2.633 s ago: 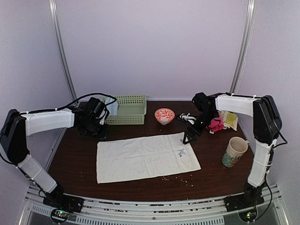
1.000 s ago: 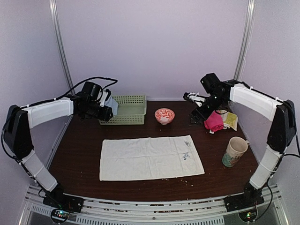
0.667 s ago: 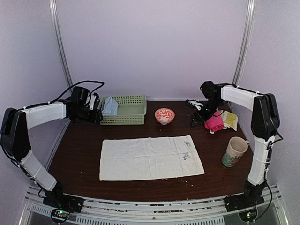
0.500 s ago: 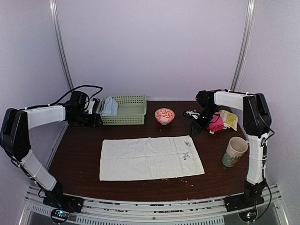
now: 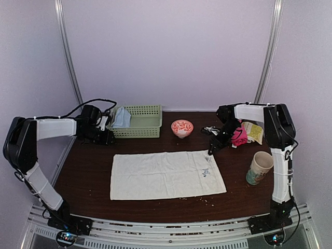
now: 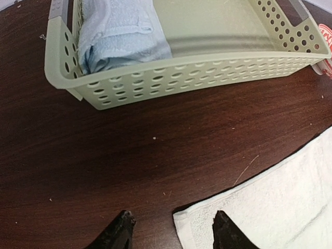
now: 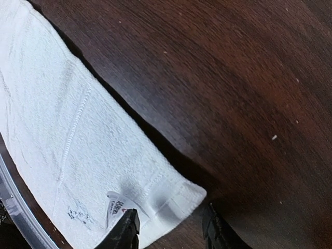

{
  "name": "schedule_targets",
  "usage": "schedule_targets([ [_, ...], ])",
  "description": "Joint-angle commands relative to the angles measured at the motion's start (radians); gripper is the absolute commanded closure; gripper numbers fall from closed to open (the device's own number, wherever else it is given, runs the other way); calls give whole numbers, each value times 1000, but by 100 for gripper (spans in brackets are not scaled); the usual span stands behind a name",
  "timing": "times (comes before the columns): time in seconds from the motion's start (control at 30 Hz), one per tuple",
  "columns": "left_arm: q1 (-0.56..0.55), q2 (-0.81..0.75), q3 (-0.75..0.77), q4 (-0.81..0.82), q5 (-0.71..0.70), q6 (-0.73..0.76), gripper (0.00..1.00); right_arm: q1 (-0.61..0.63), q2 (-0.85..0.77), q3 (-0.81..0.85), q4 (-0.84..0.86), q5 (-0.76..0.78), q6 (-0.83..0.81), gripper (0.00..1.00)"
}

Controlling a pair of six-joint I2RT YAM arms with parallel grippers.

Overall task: Roll the towels
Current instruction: Pick up the towel from the center of the board.

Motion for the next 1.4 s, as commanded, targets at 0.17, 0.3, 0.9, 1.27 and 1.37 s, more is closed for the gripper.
schedule_targets([
  [0.17, 3, 40, -3, 41, -14, 16, 47, 17, 74, 39, 65, -71, 28, 70],
  [0.3, 3, 66, 4, 24, -10, 14, 49, 17, 81, 46, 86, -78, 48, 82],
  [0.9, 23, 117, -10, -15, 127, -25, 42, 3, 28, 15, 125, -48, 74, 97],
  [1.27, 23, 171, -36, -44, 211, 5, 52, 4, 9, 11, 118, -44, 72, 96],
  [1.37, 24, 181, -33, -50, 209, 7, 59, 4, 5, 12, 114, -42, 71, 96],
])
